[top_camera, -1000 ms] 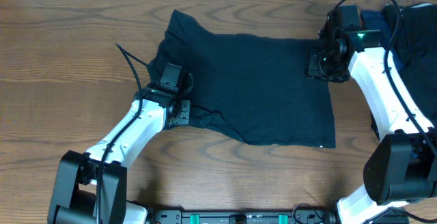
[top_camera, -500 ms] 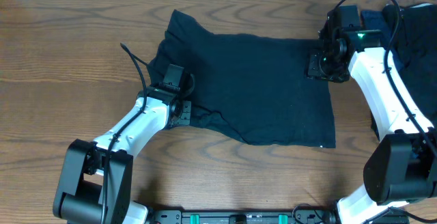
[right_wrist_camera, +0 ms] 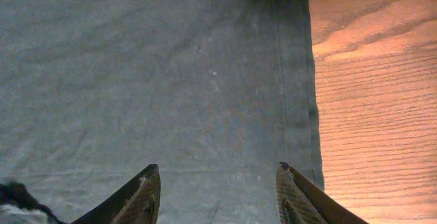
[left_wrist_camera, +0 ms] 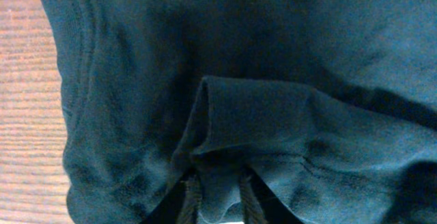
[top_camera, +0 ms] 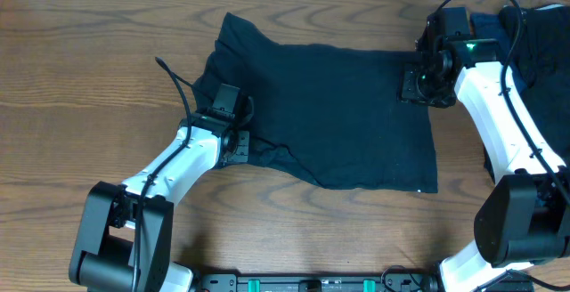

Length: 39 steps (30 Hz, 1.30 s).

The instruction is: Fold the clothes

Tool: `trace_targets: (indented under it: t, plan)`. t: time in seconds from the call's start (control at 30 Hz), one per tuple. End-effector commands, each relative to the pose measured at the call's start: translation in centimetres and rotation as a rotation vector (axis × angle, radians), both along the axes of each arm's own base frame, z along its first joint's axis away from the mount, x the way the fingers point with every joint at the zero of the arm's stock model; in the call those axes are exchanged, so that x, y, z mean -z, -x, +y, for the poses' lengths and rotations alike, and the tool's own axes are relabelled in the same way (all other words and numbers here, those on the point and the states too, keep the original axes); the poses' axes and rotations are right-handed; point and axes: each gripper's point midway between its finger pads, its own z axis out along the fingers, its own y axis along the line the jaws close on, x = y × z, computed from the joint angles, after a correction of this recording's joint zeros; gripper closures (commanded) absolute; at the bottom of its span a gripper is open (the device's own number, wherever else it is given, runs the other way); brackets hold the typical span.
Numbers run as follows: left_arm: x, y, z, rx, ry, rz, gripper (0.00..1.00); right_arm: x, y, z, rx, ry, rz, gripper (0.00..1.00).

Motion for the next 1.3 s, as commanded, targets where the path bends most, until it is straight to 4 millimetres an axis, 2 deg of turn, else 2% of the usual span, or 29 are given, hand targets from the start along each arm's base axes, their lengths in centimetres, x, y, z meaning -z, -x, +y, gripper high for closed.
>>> trace_targets:
  t: [0.0,0.07,0.2,0.43,0.53,0.7,0.93,1.13,1.27]
  plan:
    - [0.5,0.4,0.5,-0.014,-0.016,0.018,0.81,0.4,0.1,0.4,-0.019,-0.001,0.011,0.47]
    - [0.5,0.4,0.5,-0.014,-0.016,0.018,0.82,0.4,0.1,0.4,-0.019,-0.001,0.011,0.47]
    - [0.5,0.4,0.5,-0.014,-0.016,0.018,0.94,0.4,0.1,0.4,-0.019,-0.001,0.011,0.47]
    - [0.3,0.3,0.5,-0.014,-0.014,0.012,0.94,0.4,0.1,0.4,-0.019,-0.001,0.01,0.47]
    - [-0.6,0.1,0.3,-0.018,-0.002,-0.009,0.94,0.4,0.1,0.4,-0.019,-0.001,0.01,0.47]
    - [-3.2,0.1,0.4,-0.091,0.034,-0.062,0.94,0.4,0.1,0.4,-0.019,-0.001,0.01,0.47]
    - [-5.6,2.9,1.2,-0.201,0.053,-0.039,0.94,0.4,0.1,0.4,-0.019,-0.001,0.011,0.46]
    - [-5.6,6.8,1.1,-0.24,0.079,0.108,0.94,0.5,0.3,0.4,-0.019,-0.001,0.018,0.46]
    - [-5.4,9.4,1.2,-0.336,0.089,0.214,0.94,0.5,0.3,0.4,-0.019,-0.001,0.018,0.46]
